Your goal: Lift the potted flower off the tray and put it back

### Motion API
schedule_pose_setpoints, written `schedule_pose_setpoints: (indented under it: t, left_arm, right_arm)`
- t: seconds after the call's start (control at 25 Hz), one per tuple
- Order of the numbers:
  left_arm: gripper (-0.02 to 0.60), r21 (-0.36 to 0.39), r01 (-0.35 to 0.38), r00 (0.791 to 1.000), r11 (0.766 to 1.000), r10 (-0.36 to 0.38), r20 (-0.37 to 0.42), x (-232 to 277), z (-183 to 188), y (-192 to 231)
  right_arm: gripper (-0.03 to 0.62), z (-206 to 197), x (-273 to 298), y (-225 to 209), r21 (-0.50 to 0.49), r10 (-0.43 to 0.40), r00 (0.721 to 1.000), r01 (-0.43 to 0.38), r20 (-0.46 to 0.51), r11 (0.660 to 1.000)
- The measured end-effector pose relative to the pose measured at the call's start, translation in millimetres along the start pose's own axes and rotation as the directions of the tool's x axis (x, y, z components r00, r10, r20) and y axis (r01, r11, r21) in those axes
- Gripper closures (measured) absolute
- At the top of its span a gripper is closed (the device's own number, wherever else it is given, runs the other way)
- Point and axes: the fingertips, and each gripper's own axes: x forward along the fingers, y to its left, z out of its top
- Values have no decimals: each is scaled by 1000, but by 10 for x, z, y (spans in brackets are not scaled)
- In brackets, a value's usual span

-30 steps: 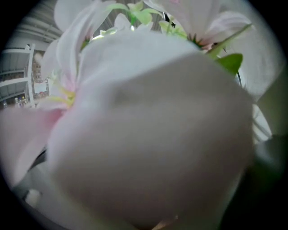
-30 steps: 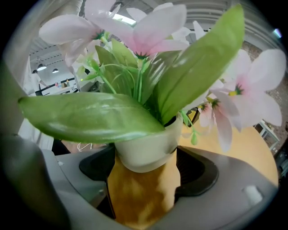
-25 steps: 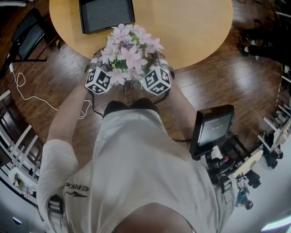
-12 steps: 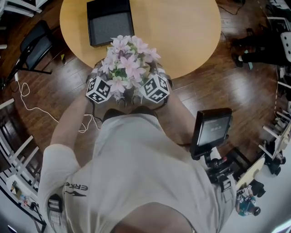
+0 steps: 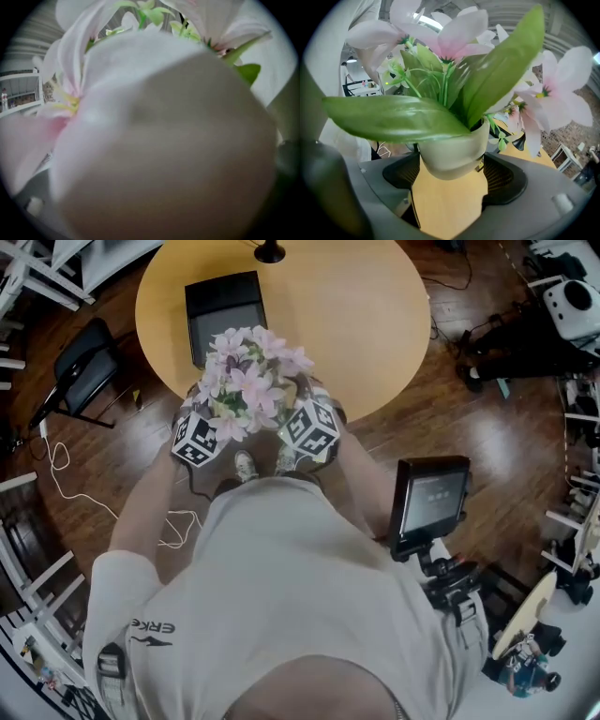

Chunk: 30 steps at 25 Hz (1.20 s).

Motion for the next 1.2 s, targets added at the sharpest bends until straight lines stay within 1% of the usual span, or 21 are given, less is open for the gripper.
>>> schedule_pose_setpoints:
  t: [0.16,0.36,0.52,0.6,0.68,0.8,0.92,1.04,1.2]
  left_arm:
    - [83,31,-34,999,999,34,18,-61,132,80]
    - [83,78,-90,995,993,87,39,-110,204,192]
    - [81,98,-108,993,989,103,54,-174,341,198]
    - [81,114,-124,991,986,118,62,-174,343,223]
    - [81,125,-136,989,983,127,72,-235,375,310]
    - [81,132,-133,988,982,122,90,-467,468,565]
    - [83,145,-137,987,980,123,102,-641,386,848]
    - [81,163,-130,987,978,113,111,-685,381,965]
    - [81,168,-105,989,980,86,116,-623,416,991]
  right_arm:
    - [154,126,-96,-78,-35,-28,999,29,27,999]
    - [154,242,-167,-149,-74,-60,997,64,50,995]
    - [154,323,-247,-178,-103,-82,994,89,68,991]
    - [154,338,-247,-195,-117,-94,992,103,82,988]
    - [154,450,-249,-227,-131,-110,990,122,93,984]
    - [154,804,-199,-290,-140,-133,987,145,95,980]
    - [154,1086,-35,-327,-139,-147,986,157,85,978]
    - [154,1182,22,-363,-127,-161,984,170,78,977]
    - [154,1153,43,-427,-107,-170,983,176,64,979]
